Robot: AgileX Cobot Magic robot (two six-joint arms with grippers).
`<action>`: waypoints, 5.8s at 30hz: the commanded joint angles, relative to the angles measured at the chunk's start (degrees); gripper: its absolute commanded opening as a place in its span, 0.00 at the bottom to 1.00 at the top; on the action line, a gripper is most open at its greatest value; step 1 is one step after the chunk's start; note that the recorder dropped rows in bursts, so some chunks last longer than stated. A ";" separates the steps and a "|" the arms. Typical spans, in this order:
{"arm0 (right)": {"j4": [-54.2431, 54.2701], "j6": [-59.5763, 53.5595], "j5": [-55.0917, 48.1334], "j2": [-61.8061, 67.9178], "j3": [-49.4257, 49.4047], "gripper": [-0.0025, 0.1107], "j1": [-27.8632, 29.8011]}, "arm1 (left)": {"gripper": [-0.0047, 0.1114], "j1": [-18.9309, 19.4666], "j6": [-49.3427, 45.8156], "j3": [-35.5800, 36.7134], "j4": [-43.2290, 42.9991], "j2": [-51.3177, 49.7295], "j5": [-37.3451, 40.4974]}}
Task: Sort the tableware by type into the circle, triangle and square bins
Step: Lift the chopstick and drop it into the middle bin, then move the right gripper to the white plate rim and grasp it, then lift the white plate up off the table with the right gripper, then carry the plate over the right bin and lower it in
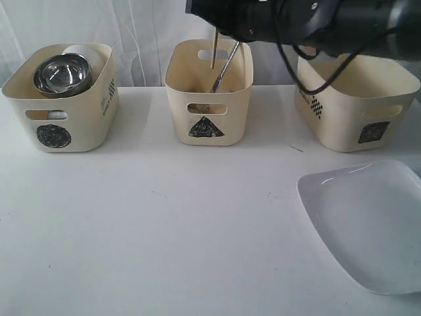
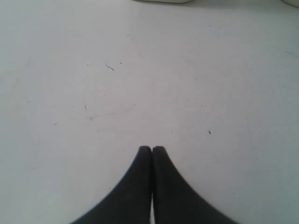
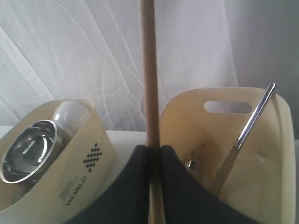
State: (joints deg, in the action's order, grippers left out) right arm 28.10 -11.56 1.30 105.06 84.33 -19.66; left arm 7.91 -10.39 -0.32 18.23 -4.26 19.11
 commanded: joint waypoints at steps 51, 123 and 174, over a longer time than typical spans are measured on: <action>-4.36 -4.02 -71.26 -14.71 -27.90 0.02 57.44 | 0.04 0.01 -0.18 0.32 0.37 0.23 -0.05; 31.14 -50.01 -71.26 6.23 -29.12 0.02 62.47 | 0.04 0.01 -0.18 0.32 0.37 0.23 -0.05; 40.30 -50.17 -20.35 1.76 -0.41 0.05 47.68 | 0.04 0.01 -0.18 0.32 0.37 0.23 -0.05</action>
State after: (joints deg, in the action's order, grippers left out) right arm 66.66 -61.08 -21.10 107.29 83.30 28.52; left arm 7.91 -10.39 -0.32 18.23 -4.26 19.11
